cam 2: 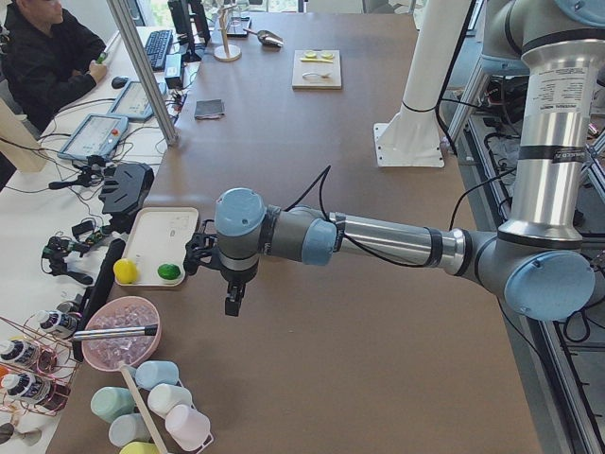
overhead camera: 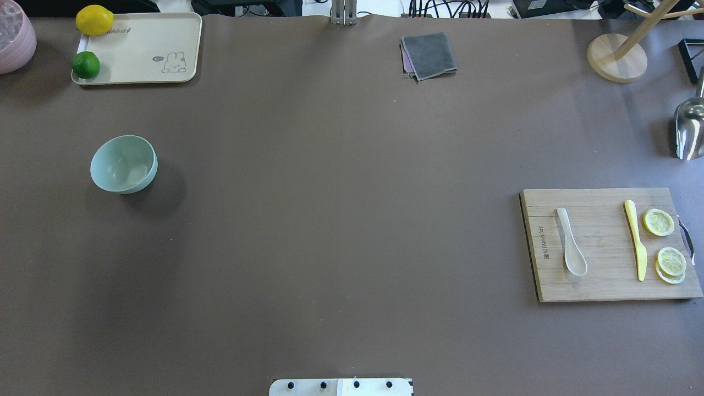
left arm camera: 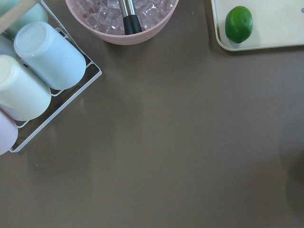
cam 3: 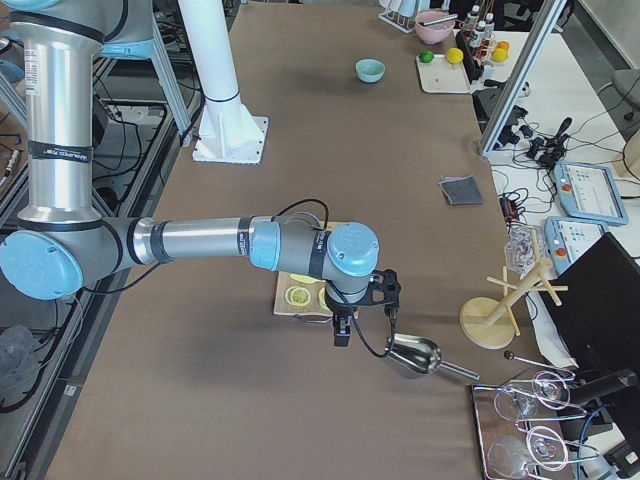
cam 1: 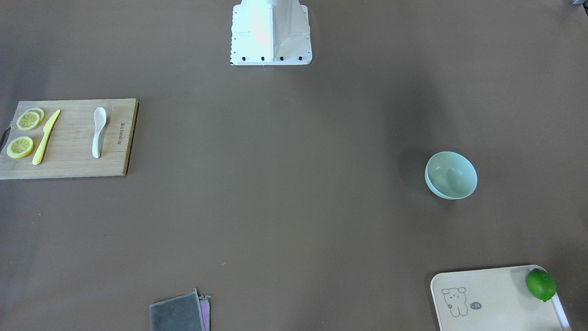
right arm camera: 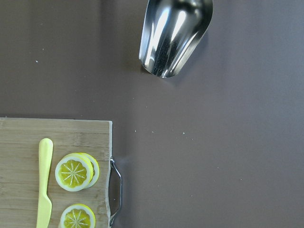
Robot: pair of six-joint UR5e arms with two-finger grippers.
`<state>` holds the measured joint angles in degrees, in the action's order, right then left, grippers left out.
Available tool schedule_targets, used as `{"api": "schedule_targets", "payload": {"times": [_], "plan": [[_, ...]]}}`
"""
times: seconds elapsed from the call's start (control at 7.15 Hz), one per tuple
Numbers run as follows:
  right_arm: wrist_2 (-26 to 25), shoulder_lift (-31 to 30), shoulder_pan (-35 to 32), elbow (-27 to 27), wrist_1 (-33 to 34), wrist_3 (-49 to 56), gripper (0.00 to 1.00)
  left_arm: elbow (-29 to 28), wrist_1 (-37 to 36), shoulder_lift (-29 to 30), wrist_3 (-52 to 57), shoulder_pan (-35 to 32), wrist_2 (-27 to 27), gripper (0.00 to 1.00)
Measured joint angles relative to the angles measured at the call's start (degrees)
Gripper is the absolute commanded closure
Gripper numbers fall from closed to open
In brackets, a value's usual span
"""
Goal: Place spoon in bowl
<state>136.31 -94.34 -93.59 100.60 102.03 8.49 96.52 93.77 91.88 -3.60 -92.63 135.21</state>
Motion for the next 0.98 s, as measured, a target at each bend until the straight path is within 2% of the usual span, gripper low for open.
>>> {"api": "schedule_targets", "payload": {"times": [0.98], "plan": [[0.35, 0.38, 0.60, 0.13, -0.16, -1.19, 0.00, -0.14, -0.02, -0.24, -0.10, 0.08, -0.30, 0.02]]}}
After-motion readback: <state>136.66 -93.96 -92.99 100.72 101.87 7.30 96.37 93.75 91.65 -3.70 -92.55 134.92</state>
